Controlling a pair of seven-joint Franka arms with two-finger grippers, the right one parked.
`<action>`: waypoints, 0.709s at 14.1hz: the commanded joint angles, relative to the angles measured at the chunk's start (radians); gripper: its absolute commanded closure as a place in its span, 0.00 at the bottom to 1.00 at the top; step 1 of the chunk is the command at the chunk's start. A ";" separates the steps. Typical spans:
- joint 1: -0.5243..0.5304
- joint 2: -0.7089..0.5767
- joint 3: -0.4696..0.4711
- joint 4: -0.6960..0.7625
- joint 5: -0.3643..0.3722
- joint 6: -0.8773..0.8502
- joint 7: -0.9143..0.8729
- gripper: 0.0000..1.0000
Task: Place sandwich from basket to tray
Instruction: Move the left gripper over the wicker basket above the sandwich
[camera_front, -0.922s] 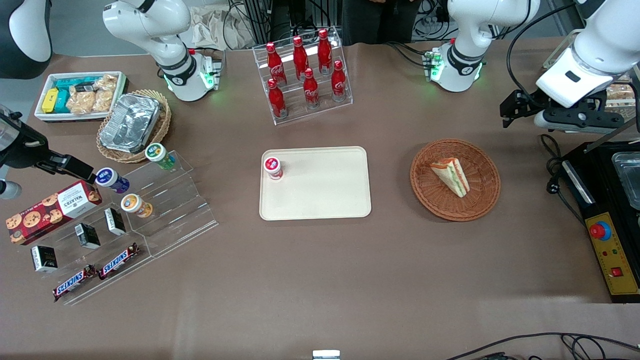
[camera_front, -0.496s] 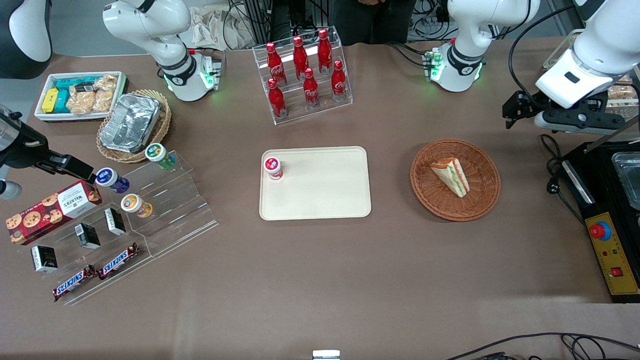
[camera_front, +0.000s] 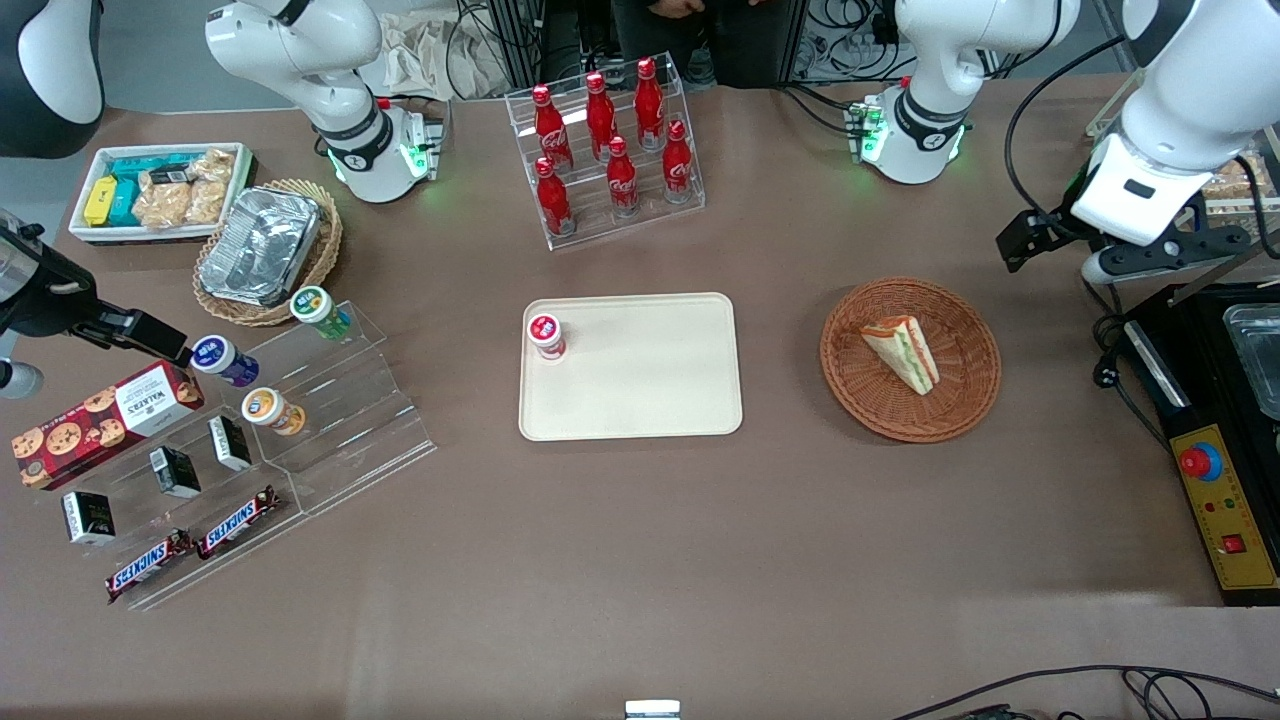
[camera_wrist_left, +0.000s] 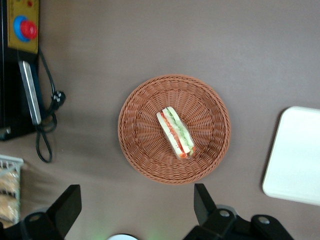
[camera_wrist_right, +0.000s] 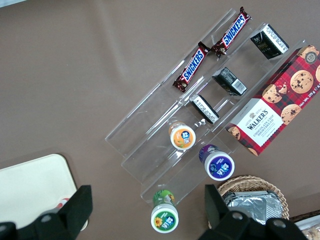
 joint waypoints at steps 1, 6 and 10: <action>-0.011 -0.029 0.005 -0.046 -0.024 0.025 -0.147 0.00; -0.009 -0.038 0.005 -0.112 -0.123 0.085 -0.421 0.00; -0.027 -0.050 0.002 -0.241 -0.120 0.190 -0.528 0.00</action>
